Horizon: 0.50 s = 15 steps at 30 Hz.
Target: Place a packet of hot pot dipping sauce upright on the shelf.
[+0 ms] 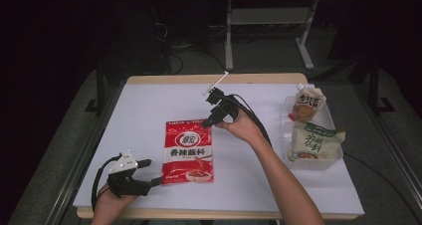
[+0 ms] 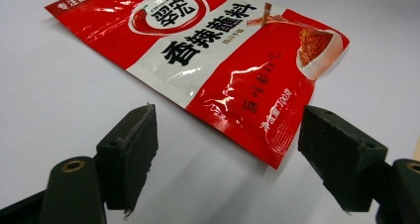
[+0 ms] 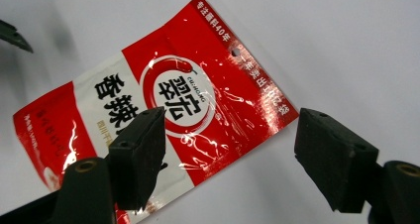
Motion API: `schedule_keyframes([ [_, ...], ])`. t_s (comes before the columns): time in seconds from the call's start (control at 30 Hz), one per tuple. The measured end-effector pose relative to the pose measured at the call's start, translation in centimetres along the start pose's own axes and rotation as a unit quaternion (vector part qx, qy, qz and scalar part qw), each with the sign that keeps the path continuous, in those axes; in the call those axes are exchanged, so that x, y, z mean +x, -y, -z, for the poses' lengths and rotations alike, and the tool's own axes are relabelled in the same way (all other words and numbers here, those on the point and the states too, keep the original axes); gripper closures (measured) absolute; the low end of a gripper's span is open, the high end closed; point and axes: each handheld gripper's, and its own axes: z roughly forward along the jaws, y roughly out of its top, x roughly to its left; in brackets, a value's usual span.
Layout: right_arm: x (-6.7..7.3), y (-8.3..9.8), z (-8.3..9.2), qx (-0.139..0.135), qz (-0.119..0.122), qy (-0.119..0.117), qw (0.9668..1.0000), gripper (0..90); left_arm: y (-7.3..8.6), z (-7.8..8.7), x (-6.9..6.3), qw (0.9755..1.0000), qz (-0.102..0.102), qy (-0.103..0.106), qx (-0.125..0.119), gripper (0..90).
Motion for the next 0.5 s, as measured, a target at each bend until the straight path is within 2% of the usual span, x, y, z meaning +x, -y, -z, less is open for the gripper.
schedule_keyframes([
  [0.23, -0.7, 0.0, -1.5, 0.007, -0.012, -0.001, 0.9999, 26.3, 0.0, -0.1, -0.1, 1.0, 0.001, 0.006, 0.002, 29.8],
  [0.3, -1.1, 0.0, -2.3, 0.01, -0.02, 0.0, 0.9998, 25.8, 0.0, -0.1, -0.1, 1.0, -0.004, 0.009, 0.002, 31.7],
  [0.47, -1.6, 0.0, -3.4, 0.021, -0.026, 0.001, 0.9994, 24.8, -0.1, -0.3, -0.1, 0.9999, -0.004, 0.012, 0.008, 32.3],
  [0.5, -1.9, 0.1, -4.0, 0.026, -0.039, -0.002, 0.9989, 24.6, -0.1, -0.4, -0.1, 0.9999, -0.004, 0.014, 0.006, 32.3],
])
